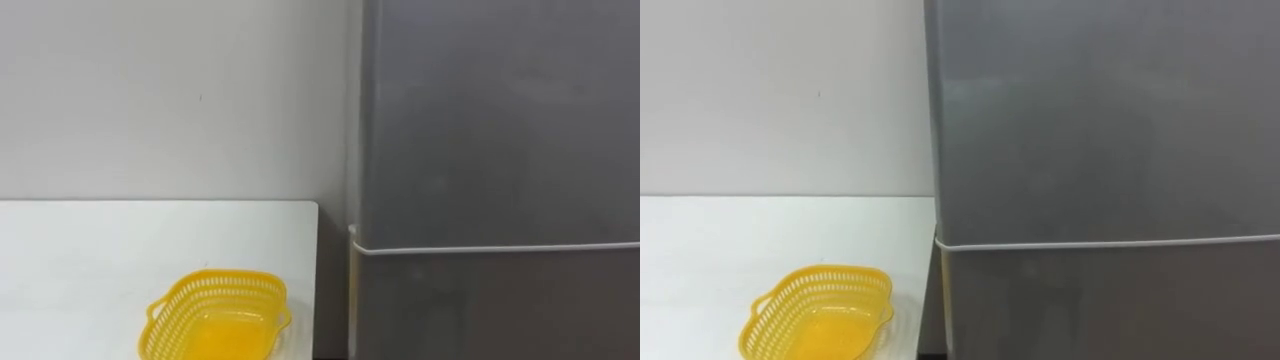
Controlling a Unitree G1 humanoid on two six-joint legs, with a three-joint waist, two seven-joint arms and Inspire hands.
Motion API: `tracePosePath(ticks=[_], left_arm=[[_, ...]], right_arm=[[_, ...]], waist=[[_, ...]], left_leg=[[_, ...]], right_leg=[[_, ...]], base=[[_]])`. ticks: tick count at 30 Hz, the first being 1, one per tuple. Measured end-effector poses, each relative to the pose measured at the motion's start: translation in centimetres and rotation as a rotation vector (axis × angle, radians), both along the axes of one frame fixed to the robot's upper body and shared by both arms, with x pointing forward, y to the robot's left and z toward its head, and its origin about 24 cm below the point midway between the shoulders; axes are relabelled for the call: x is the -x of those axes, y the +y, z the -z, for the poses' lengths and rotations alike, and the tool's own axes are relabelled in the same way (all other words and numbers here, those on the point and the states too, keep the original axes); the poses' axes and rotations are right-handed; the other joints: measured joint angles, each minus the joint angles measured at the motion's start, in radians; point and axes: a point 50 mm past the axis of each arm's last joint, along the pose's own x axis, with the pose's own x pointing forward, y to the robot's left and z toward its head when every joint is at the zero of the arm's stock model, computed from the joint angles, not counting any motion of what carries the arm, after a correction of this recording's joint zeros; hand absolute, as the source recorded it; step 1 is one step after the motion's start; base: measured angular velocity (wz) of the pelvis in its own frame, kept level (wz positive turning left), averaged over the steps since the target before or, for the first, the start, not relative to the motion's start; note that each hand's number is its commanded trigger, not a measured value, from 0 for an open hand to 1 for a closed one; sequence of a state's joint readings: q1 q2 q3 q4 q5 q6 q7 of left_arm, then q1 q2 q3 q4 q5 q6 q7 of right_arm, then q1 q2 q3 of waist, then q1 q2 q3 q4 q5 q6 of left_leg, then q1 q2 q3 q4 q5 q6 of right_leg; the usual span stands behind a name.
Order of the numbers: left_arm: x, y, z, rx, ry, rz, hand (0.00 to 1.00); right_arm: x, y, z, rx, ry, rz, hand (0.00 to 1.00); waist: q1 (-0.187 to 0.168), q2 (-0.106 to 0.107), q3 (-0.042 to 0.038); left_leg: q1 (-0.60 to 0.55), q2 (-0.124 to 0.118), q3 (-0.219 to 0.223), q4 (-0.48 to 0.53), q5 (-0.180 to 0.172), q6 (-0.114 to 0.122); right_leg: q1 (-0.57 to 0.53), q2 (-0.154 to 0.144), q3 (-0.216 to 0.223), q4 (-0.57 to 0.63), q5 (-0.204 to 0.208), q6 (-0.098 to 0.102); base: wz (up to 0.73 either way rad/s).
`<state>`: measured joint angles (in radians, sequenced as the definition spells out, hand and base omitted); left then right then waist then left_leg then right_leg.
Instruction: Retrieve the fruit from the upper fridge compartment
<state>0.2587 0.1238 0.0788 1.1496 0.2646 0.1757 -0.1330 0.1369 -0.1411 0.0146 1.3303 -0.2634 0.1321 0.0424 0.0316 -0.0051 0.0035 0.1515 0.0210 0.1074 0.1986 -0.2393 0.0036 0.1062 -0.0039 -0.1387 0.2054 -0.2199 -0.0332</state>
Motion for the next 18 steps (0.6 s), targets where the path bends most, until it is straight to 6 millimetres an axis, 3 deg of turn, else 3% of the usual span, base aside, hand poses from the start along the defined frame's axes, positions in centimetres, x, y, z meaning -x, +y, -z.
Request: tracePosePath(ticks=[9,18], left_arm=[[-0.4,0.5,-0.1,-0.047,-0.033,-0.072,0.0],[0.1,1.6,-0.4,-0.185,-0.086,-0.385,0.0]], right_arm=[[0.4,0.1,0.0,-0.002,0.004,0.028,0.0],[-0.2,-0.3,-0.1,0.046,-0.033,0.098,0.0]], waist=[[-0.001,-0.003,-0.0013],[0.002,-0.005,-0.0005]], left_leg=[[0.007,0.001,0.0,-0.001,0.0,0.0],[0.019,-0.001,-0.001,-0.002,0.0,0.0]], right_leg=[[0.002,0.002,0.008,0.002,0.0,0.0],[0.018,-0.001,-0.002,0.0,0.0,0.0]], base=[[-0.03],[0.03]])
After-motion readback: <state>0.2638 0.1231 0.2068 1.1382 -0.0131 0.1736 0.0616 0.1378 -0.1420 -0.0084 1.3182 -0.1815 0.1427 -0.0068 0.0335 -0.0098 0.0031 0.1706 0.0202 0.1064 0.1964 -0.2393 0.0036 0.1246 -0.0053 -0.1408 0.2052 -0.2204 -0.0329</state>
